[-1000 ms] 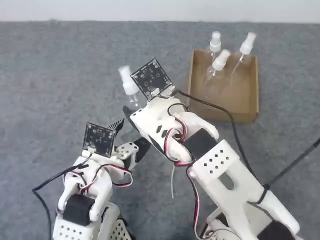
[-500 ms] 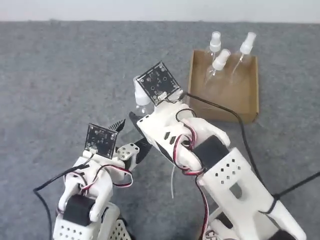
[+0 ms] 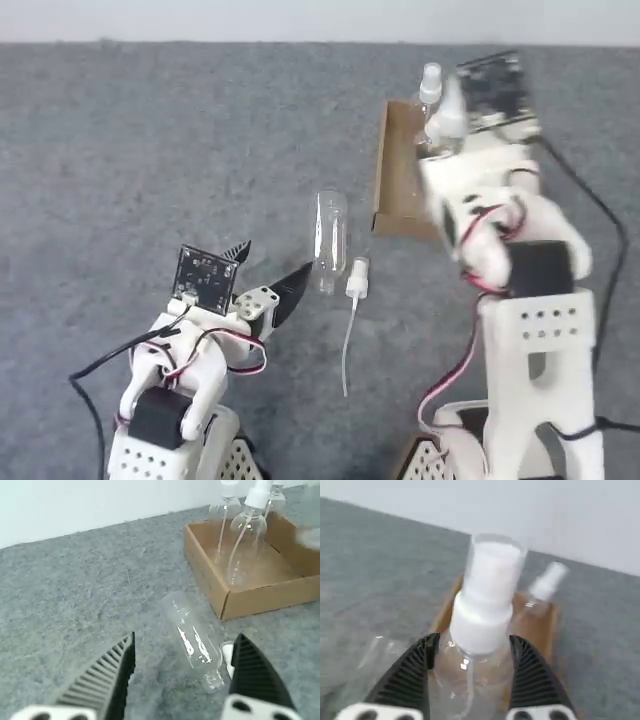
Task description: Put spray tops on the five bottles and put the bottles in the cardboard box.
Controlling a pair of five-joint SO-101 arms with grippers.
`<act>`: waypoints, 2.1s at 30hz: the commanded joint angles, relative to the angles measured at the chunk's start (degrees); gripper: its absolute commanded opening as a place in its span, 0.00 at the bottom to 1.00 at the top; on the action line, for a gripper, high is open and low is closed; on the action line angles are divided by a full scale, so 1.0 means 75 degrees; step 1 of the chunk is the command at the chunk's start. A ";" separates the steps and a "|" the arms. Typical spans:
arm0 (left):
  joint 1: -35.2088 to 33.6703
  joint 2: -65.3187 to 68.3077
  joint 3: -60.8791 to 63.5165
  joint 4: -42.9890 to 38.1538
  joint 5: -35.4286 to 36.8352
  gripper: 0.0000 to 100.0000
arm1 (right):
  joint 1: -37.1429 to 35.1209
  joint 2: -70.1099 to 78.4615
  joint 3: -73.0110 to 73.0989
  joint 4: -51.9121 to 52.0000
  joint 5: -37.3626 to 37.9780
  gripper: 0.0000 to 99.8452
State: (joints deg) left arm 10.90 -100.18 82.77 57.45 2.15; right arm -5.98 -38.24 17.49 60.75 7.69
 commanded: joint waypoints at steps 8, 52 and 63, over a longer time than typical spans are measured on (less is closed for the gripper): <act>0.0023 -0.0117 -0.0029 -0.0234 -0.0047 0.29 | 0.1448 0.0815 0.1383 -0.3100 0.0176 0.01; -0.0012 -0.0117 0.0053 -0.0234 -0.0082 0.29 | 0.1647 0.4964 0.2848 -0.8633 -0.0481 0.01; -0.0023 -0.0117 0.0053 -0.0234 -0.0082 0.29 | 0.1647 0.4964 0.2860 -0.8551 -0.0469 0.14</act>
State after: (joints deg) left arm 10.90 -100.26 83.65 57.45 2.07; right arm 6.07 0.35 39.12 -2.73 4.35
